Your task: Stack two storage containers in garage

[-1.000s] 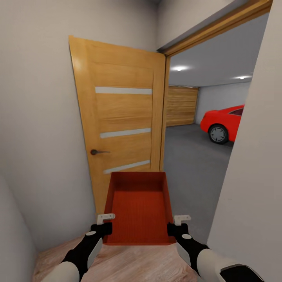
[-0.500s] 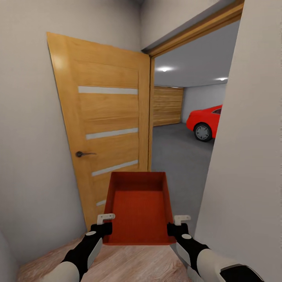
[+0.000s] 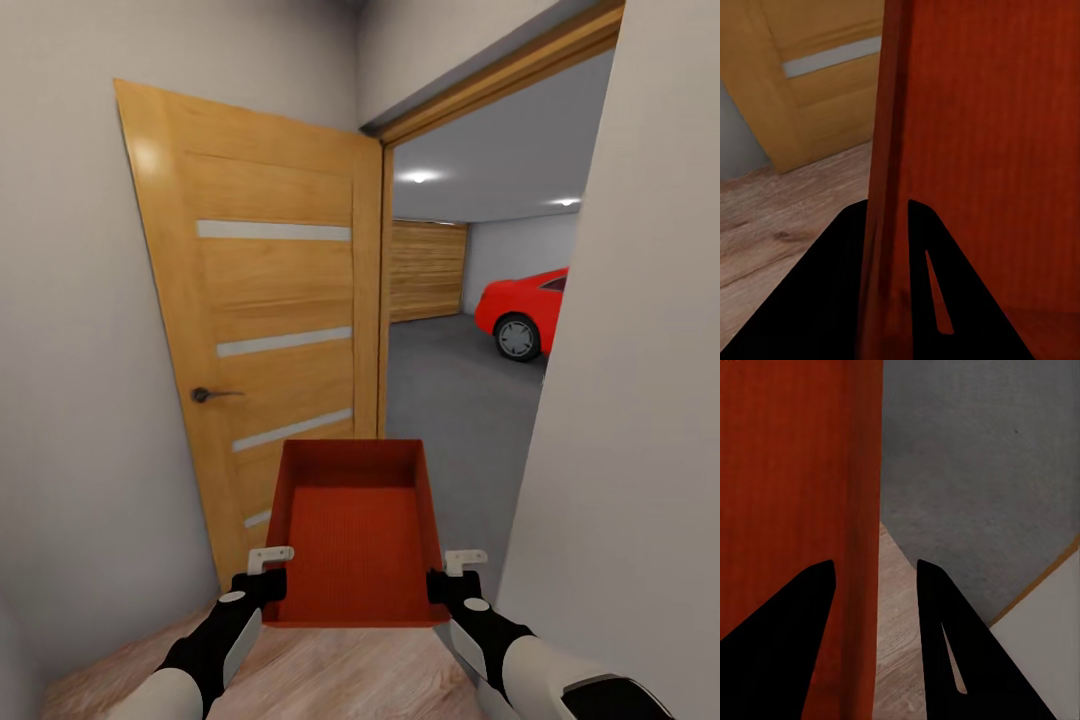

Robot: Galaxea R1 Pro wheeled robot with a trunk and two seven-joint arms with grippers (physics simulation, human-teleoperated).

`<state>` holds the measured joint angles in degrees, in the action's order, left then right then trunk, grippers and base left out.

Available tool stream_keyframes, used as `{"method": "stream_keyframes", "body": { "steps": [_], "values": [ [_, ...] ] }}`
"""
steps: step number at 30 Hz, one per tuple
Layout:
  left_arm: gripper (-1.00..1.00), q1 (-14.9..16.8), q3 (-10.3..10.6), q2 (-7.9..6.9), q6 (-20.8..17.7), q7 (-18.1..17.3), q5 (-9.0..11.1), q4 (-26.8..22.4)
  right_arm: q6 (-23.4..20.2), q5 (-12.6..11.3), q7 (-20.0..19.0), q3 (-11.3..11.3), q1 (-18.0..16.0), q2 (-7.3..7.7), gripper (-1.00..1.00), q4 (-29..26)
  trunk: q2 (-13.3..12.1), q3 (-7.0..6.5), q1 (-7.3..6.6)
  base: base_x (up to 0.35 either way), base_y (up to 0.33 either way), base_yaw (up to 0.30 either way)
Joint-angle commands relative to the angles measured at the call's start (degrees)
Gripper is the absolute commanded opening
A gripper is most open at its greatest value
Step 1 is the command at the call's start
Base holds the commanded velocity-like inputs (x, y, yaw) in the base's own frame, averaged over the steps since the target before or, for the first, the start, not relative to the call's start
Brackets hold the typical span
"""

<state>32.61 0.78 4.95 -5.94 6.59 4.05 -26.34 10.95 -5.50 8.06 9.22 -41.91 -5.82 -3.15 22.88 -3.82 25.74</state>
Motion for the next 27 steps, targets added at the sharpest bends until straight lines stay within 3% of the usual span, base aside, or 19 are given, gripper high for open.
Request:
{"method": "stream_keyframes", "body": {
  "steps": [1,11,27],
  "values": [
    [-1.0,0.0,-1.07,0.06,-0.38,0.44,1.93,0.04,0.24,-0.04,-0.06,-1.66,-0.02,-0.24,-1.0,-0.17,0.03,0.02,0.04,0.232,0.005,0.0],
    [-1.0,0.0,-1.13,0.06,-0.39,0.44,1.93,0.18,0.26,-0.04,-0.05,-1.59,-0.02,-0.25,-1.0,-0.14,0.03,0.02,0.04,0.303,0.086,-0.046],
    [-1.0,0.0,-1.14,0.06,-0.41,0.44,2.01,0.22,0.13,-0.04,-0.06,-1.57,-0.02,-0.3,-1.0,-0.17,0.03,0.02,0.04,0.318,0.131,-0.272]
  ]
}}
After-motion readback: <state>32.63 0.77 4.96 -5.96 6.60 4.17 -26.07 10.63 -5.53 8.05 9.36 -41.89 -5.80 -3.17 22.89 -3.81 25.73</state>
